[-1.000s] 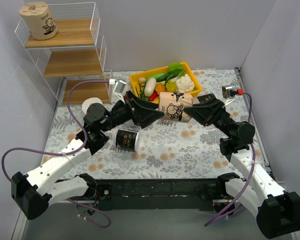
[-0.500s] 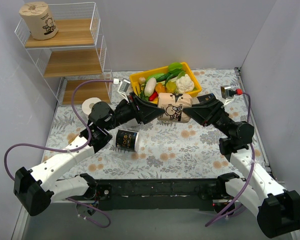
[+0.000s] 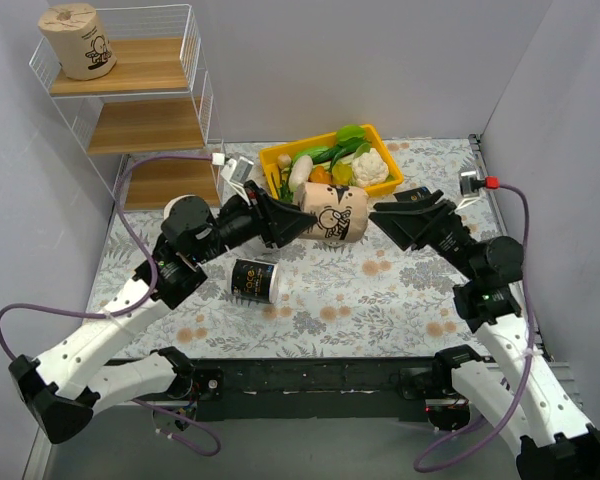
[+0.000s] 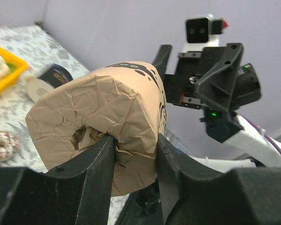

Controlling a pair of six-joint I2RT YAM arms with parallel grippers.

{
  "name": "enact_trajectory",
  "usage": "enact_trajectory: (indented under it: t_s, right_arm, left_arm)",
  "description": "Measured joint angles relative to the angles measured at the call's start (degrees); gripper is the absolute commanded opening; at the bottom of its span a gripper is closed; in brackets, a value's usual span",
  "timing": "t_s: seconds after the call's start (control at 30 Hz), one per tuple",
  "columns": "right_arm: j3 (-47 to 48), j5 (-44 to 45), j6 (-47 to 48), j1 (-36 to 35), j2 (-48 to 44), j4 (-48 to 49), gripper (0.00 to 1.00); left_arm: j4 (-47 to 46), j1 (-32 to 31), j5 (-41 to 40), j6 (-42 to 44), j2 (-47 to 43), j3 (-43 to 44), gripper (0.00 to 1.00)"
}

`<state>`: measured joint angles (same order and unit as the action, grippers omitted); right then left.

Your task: Place and organize the paper towels onto the shelf

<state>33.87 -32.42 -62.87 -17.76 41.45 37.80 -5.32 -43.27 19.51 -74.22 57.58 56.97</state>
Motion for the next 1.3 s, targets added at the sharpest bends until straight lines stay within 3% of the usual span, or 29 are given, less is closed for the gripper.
enact_trajectory:
  t_s: [0.2, 0.4, 0.57, 0.7, 0.87, 1.13, 1.3]
  right_arm:
    - [10.9, 8.3, 11.8, 0.0, -5.9, -21.4, 0.96]
    - [14.6, 11.8, 18.1, 0.0, -9.6, -32.1, 0.96]
    - [14.9, 12.9, 21.0, 0.0, -10.9, -39.3, 0.96]
    - [15.3, 13.2, 23.1, 0.0, -12.8, -43.4, 0.96]
    - [17.0, 13.8, 26.2, 0.0, -14.7, -47.9, 0.96]
    - [17.4, 14.6, 29.7, 0.0, -16.4, -52.2, 0.97]
    - [18.4, 14.7, 31.5, 0.0, -16.6, -55.0, 0.97]
  left_arm:
    - [17.0, -0.1, -9.6, 8.1, -3.5, 12.0, 0.3]
    - [32.7, -0.1, -27.1, 16.5, -4.8, 25.9, 0.31]
    - [38.9, -0.1, -42.3, 25.9, -1.4, 38.8, 0.31]
    - [36.9, -0.1, -54.4, 36.3, 1.6, 44.6, 0.29]
    - [26.8, -0.1, -63.4, 51.6, 4.1, 44.8, 0.29]
    - [16.0, -0.1, -67.8, 64.7, 10.1, 44.9, 0.29]
    - [14.0, 2.2, -68.1, 67.1, 15.6, 47.2, 0.29]
